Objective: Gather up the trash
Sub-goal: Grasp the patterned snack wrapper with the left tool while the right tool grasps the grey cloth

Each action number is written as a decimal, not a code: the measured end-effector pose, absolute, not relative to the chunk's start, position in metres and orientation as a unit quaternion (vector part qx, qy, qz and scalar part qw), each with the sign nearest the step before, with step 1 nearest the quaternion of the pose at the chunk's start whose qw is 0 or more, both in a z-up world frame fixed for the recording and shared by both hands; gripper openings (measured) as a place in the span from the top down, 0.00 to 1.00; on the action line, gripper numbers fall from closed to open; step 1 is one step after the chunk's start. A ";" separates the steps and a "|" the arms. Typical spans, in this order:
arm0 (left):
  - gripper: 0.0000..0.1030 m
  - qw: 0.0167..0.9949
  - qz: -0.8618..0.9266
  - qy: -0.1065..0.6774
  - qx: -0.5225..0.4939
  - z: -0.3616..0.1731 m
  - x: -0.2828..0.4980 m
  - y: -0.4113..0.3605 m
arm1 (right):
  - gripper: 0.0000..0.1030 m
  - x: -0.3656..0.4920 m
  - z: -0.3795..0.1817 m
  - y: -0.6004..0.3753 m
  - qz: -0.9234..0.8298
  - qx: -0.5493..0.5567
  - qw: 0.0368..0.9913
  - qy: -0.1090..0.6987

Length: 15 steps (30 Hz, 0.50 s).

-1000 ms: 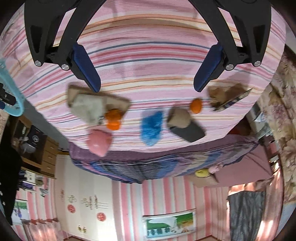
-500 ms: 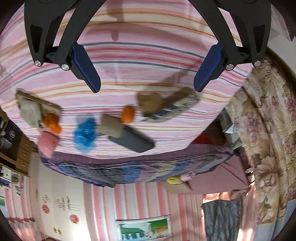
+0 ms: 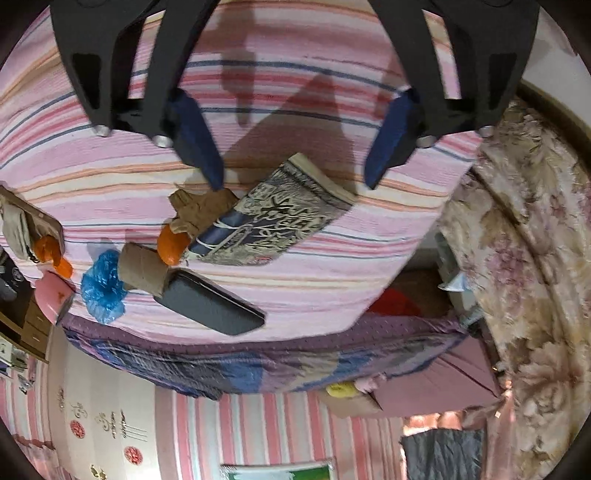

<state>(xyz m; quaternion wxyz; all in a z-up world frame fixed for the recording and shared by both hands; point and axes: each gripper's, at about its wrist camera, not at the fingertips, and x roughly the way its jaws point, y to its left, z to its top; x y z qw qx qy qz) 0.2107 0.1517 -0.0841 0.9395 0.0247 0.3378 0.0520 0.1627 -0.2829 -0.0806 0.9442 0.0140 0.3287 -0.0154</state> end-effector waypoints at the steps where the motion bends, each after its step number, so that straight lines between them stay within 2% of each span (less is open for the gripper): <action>1: 0.41 0.940 0.048 0.338 0.026 -0.084 0.212 0.150 | 0.13 0.164 -0.080 -0.283 -0.015 0.015 0.944 0.330; 3: 0.43 0.942 0.041 0.332 0.033 -0.081 0.215 0.147 | 0.13 0.165 -0.080 -0.282 -0.013 0.016 0.944 0.331; 5: 0.50 0.944 0.029 0.325 0.041 -0.079 0.215 0.141 | 0.13 0.167 -0.080 -0.281 -0.011 0.016 0.943 0.331; 7: 0.63 0.945 0.015 0.325 0.040 -0.079 0.215 0.137 | 0.13 0.169 -0.080 -0.279 -0.008 0.013 0.943 0.331; 13: 0.78 0.947 0.000 0.322 0.024 -0.081 0.211 0.135 | 0.13 0.177 -0.077 -0.272 -0.003 -0.002 0.945 0.327; 15: 0.80 0.946 0.001 0.323 0.017 -0.081 0.211 0.137 | 0.13 0.182 -0.076 -0.266 0.005 -0.007 0.945 0.326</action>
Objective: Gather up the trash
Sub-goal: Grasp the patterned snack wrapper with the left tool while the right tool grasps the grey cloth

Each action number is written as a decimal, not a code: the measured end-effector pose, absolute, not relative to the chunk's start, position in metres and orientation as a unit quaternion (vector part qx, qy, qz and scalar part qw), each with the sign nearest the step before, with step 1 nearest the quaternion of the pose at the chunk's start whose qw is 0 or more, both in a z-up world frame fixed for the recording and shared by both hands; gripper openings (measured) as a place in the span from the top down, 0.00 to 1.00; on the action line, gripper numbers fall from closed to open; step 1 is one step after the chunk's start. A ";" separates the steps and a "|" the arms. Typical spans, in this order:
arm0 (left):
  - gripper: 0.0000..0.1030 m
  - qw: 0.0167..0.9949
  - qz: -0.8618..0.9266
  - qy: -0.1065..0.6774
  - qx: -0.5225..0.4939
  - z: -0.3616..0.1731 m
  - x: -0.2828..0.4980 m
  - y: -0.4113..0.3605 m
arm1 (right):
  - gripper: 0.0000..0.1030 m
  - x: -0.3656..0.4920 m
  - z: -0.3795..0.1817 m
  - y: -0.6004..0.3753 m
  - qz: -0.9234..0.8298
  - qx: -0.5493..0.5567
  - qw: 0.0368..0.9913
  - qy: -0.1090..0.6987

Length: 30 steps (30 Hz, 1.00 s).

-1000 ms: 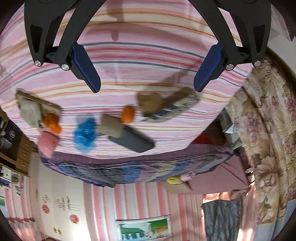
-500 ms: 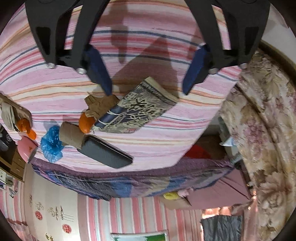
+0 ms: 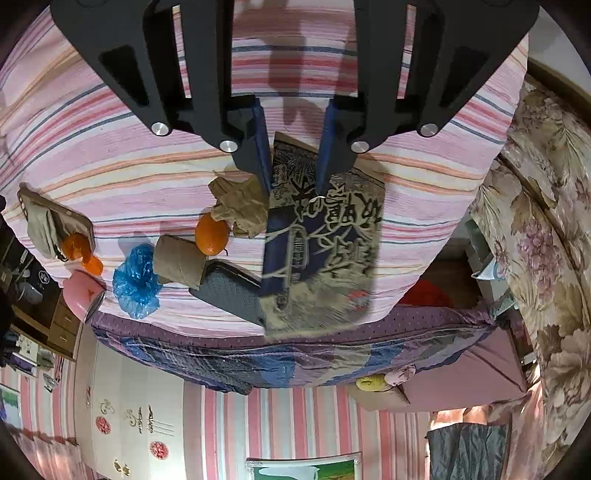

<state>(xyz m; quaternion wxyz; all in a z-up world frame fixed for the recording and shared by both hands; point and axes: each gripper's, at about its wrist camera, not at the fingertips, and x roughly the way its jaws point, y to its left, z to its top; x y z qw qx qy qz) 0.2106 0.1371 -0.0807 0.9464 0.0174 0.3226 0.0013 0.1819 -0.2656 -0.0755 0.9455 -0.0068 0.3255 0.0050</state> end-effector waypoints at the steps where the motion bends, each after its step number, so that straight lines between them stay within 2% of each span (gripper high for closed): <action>1: 0.81 0.946 0.002 0.323 0.014 -0.081 0.211 0.139 | 0.13 0.185 -0.075 -0.262 0.010 -0.011 0.946 0.324; 8: 0.93 0.949 0.011 0.315 0.006 -0.076 0.205 0.143 | 0.13 0.212 -0.077 -0.235 0.035 -0.043 0.943 0.328; 14: 0.96 0.954 0.019 0.299 0.023 -0.060 0.197 0.140 | 0.16 0.233 -0.079 -0.223 0.051 -0.041 0.938 0.341; 18: 0.98 0.956 0.025 0.293 0.015 -0.053 0.193 0.145 | 0.36 0.250 -0.086 -0.218 0.073 -0.037 0.926 0.369; 19: 0.98 0.956 0.026 0.291 0.013 -0.051 0.192 0.146 | 0.44 0.251 -0.086 -0.217 0.076 -0.037 0.925 0.371; 23: 0.99 0.957 0.031 0.287 0.012 -0.046 0.187 0.145 | 0.56 0.247 -0.087 -0.215 0.083 -0.048 0.926 0.365; 24: 0.99 0.958 0.031 0.286 0.011 -0.044 0.186 0.144 | 0.63 0.244 -0.087 -0.215 0.085 -0.049 0.927 0.361; 25: 0.99 0.958 0.032 0.286 0.011 -0.042 0.185 0.144 | 0.74 0.242 -0.086 -0.218 0.086 -0.047 0.929 0.357; 26: 0.99 0.958 0.033 0.284 0.012 -0.041 0.184 0.142 | 0.77 0.242 -0.086 -0.220 0.085 -0.046 0.930 0.355; 30: 0.99 0.962 0.034 0.269 0.022 -0.027 0.174 0.130 | 0.79 0.229 -0.079 -0.236 0.074 -0.037 0.938 0.336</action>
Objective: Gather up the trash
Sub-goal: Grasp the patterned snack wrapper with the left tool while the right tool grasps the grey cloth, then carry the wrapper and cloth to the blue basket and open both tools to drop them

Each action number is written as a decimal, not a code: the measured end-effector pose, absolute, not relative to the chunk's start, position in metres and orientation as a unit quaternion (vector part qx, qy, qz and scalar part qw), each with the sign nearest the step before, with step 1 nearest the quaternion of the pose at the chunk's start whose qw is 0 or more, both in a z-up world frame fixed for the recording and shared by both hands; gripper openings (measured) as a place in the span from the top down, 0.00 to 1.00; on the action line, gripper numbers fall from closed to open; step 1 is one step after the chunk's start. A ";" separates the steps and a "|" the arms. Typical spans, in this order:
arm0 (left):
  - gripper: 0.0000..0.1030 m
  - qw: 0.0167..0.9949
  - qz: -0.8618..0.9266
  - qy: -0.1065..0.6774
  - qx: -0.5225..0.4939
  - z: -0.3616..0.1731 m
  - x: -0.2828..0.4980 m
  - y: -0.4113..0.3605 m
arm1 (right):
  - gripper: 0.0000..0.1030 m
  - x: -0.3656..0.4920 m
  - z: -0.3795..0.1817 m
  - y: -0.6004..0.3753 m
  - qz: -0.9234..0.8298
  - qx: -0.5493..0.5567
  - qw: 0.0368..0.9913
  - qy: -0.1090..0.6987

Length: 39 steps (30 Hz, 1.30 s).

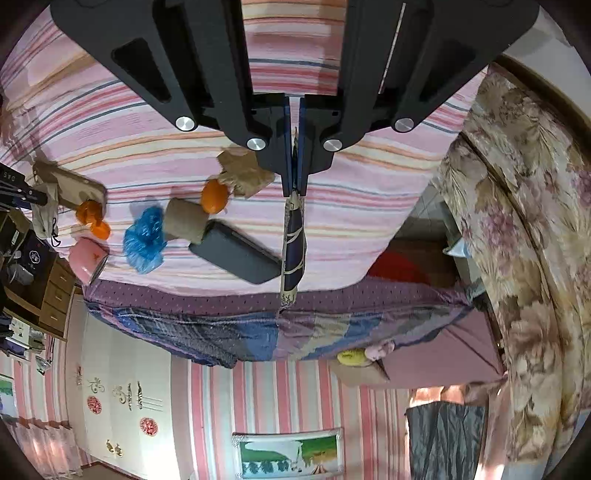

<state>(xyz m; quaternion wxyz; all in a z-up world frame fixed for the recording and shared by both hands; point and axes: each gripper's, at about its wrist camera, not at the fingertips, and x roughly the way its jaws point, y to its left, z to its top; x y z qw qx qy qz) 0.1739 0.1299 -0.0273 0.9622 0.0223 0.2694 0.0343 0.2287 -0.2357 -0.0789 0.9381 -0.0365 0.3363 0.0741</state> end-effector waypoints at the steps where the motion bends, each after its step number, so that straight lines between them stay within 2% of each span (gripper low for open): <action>1: 0.99 0.963 0.031 0.267 0.022 -0.024 0.172 0.127 | 0.79 0.224 -0.077 -0.242 0.071 -0.030 0.939 0.334; 7: 0.99 0.968 0.009 0.249 0.033 -0.008 0.156 0.093 | 0.79 0.201 -0.068 -0.275 0.061 -0.013 0.944 0.325; 26: 0.99 0.958 -0.106 0.264 0.034 -0.024 0.132 -0.065 | 0.79 0.121 -0.056 -0.375 -0.008 0.010 0.956 0.293; 39: 0.99 0.941 -0.208 0.262 0.050 -0.020 0.120 -0.208 | 0.79 0.075 -0.058 -0.480 -0.102 0.039 0.949 0.295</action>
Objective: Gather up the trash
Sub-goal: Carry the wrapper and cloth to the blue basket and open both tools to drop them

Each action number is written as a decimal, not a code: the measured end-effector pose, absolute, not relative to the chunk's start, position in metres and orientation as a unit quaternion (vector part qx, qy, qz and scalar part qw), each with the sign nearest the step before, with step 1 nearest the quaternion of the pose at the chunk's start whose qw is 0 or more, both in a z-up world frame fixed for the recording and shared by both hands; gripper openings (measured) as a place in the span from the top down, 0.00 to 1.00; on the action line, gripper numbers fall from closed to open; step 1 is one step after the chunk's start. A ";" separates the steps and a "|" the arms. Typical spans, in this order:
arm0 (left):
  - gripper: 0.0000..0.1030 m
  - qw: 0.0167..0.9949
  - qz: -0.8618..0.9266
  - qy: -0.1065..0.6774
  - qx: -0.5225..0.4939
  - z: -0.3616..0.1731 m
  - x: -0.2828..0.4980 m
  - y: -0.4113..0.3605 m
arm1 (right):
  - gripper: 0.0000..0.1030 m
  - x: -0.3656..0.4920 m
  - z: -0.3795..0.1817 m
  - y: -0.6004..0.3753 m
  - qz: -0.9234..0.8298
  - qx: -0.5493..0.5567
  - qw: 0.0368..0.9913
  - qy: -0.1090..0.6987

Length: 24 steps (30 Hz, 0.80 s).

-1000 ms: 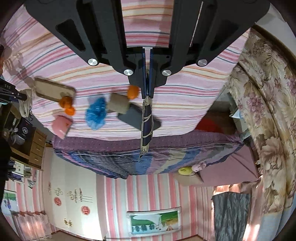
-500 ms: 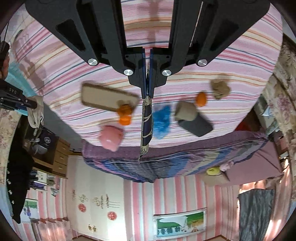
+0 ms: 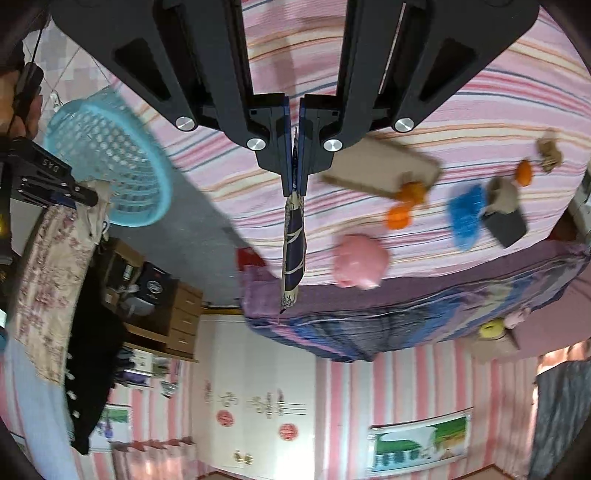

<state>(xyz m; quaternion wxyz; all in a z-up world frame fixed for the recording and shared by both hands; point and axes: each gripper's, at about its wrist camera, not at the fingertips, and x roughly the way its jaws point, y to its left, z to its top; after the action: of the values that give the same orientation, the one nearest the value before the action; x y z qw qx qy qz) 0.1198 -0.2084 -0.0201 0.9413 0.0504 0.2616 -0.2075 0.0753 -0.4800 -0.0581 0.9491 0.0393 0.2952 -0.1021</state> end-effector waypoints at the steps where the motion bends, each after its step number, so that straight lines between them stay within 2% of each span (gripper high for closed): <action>1: 0.99 0.940 -0.215 0.261 0.053 -0.020 0.118 -0.220 | 0.79 0.071 -0.059 -0.491 -0.112 0.042 0.948 0.296; 9: 0.99 0.926 -0.267 0.259 0.069 -0.020 0.100 -0.300 | 0.78 0.051 -0.062 -0.533 -0.148 0.053 0.940 0.302; 24: 0.99 0.903 -0.297 0.300 0.077 -0.048 0.095 -0.384 | 0.79 0.026 -0.065 -0.574 -0.185 0.066 0.930 0.312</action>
<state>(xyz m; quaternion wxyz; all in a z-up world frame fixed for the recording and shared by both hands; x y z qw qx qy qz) 0.0952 -0.3841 -0.0479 0.9033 0.0768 0.2997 -0.2971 0.0255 -0.5737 -0.0645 0.9296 0.0657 0.3120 -0.1851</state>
